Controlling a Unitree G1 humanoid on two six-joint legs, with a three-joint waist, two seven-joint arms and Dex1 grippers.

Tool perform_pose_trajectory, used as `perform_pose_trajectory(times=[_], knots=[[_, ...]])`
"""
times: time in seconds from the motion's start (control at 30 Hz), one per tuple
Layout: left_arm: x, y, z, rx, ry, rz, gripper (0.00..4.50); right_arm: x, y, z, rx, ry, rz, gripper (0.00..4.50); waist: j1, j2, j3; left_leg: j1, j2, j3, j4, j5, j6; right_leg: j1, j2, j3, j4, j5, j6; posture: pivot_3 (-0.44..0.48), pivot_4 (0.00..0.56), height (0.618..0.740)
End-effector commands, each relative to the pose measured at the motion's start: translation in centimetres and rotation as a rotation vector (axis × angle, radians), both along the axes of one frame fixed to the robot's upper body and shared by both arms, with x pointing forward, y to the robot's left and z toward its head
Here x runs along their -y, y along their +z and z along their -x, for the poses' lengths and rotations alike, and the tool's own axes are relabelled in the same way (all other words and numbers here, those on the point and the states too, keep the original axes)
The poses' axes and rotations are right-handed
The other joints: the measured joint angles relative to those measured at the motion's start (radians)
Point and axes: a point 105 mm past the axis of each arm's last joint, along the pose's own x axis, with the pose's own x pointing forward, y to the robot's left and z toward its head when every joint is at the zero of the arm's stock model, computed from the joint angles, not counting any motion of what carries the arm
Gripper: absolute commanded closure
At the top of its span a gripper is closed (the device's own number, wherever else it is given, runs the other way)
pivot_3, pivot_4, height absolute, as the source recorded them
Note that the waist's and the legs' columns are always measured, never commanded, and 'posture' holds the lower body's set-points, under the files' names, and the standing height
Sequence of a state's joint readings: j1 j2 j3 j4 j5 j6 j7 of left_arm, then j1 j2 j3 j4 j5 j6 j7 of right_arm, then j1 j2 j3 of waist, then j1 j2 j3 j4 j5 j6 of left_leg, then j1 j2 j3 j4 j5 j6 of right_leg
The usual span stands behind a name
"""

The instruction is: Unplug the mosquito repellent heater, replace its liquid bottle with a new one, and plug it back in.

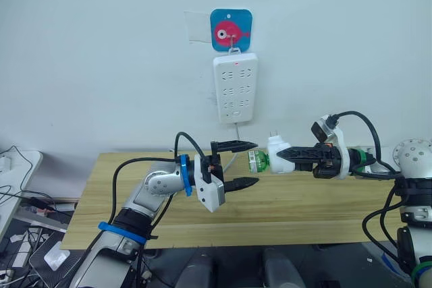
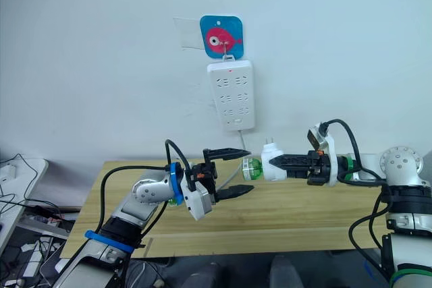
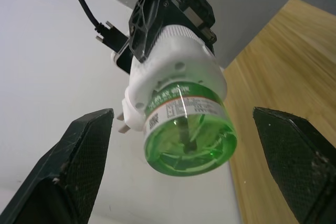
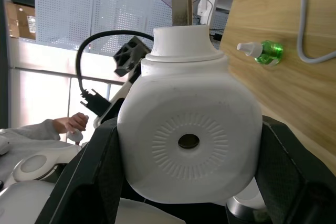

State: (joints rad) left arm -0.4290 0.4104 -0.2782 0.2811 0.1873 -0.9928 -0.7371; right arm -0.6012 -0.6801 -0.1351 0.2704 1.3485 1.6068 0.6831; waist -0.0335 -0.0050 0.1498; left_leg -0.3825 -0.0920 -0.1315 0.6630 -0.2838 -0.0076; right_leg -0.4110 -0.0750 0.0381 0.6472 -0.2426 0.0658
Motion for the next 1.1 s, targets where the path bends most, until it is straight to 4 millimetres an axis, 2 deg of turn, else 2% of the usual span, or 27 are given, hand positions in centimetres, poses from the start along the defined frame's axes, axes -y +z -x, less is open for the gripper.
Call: perform_pose_trajectory(times=[0.03, 0.17, 0.3, 0.43, 0.57, 0.63, 0.73, 0.87, 1.0, 1.1], knots=[[0.5, 0.9, 0.1, 0.063, -0.014, 0.033, 0.03, -0.1, 1.2, 0.4, 0.031, 0.027, -0.028, 1.53, 0.000, 0.000, 0.000, 0.000, 0.000, 0.000, 0.000, 0.000, 0.000, 0.000, 0.000, 0.000, 0.000, 0.000, 0.000, -0.094, 0.149, 0.740], [0.8, 1.1, 0.0, 0.087, -0.016, 0.046, 0.03, -0.2, 1.2, 0.4, 0.032, 0.028, -0.029, 1.53, 0.000, 0.000, 0.000, 0.000, 0.000, 0.000, 0.000, 0.000, 0.000, 0.000, 0.000, 0.000, 0.000, 0.000, 0.000, -0.094, 0.149, 0.740], [1.2, 1.3, 0.0, 0.091, -0.028, 0.056, 0.89, -0.2, 1.2, 0.4, 0.034, 0.030, -0.026, 1.53, 0.000, 0.000, 0.000, 0.000, 0.000, 0.000, 0.000, 0.000, 0.000, 0.000, 0.000, 0.000, 0.000, 0.000, 0.000, -0.094, 0.149, 0.740], [1.3, 1.1, 0.0, 0.083, -0.036, 0.048, 2.19, -0.2, 1.2, 0.4, 0.035, 0.029, -0.024, 1.53, 0.000, 0.000, 0.000, 0.000, 0.000, 0.000, 0.000, 0.000, 0.000, 0.000, 0.000, 0.001, 0.000, 0.000, 0.001, -0.094, 0.149, 0.740], [1.3, 0.8, -0.3, -0.078, -0.024, 0.100, 2.28, -0.2, 1.2, 0.3, 0.037, 0.025, -0.025, 1.53, 0.000, 0.000, 0.000, 0.000, 0.000, 0.000, 0.000, 0.000, 0.000, 0.000, 0.000, 0.001, 0.000, 0.000, 0.001, -0.098, 0.147, 0.740], [1.4, 0.9, -0.3, -0.244, -0.037, 0.133, 2.28, -0.1, 1.1, 0.3, 0.036, 0.022, -0.020, 1.53, -0.001, 0.000, 0.000, 0.000, 0.000, 0.000, 0.000, 0.000, 0.000, 0.000, 0.000, 0.001, 0.000, 0.000, 0.001, -0.098, 0.147, 0.740], [1.5, 2.0, 0.0, -0.521, -0.075, 0.199, 2.28, 0.0, 1.0, 0.5, 0.041, 0.023, 0.003, 1.53, -0.007, 0.000, 0.000, -0.001, 0.000, 0.000, 0.000, 0.000, 0.000, -0.001, 0.000, 0.001, 0.000, 0.000, 0.001, -0.100, 0.152, 0.740], [1.1, 3.2, 0.3, -1.041, -0.142, 0.257, 2.28, 0.1, 0.5, 0.6, 0.060, 0.020, 0.043, 1.53, -0.017, 0.000, 0.000, -0.001, 0.001, -0.002, 0.000, 0.000, 0.001, -0.001, 0.002, 0.000, 0.001, 0.000, 0.001, -0.099, 0.155, 0.740], [-0.1, 2.8, 0.3, -1.624, -0.192, 0.273, 2.28, 0.0, 0.6, 0.8, 0.073, 0.037, 0.045, 1.53, -0.027, 0.000, 0.001, 0.000, 0.001, -0.002, 0.001, 0.000, 0.001, 0.000, 0.005, -0.001, 0.002, 0.000, 0.001, -0.094, 0.157, 0.740], [-1.3, 2.4, 0.7, -1.906, -0.262, 0.273, 2.28, -0.2, 0.8, 1.0, 0.080, 0.057, 0.048, 1.53, -0.033, 0.000, 0.001, 0.001, 0.001, -0.001, 0.002, 0.000, 0.002, 0.000, 0.006, -0.001, 0.004, 0.000, 0.002, -0.093, 0.158, 0.740]])
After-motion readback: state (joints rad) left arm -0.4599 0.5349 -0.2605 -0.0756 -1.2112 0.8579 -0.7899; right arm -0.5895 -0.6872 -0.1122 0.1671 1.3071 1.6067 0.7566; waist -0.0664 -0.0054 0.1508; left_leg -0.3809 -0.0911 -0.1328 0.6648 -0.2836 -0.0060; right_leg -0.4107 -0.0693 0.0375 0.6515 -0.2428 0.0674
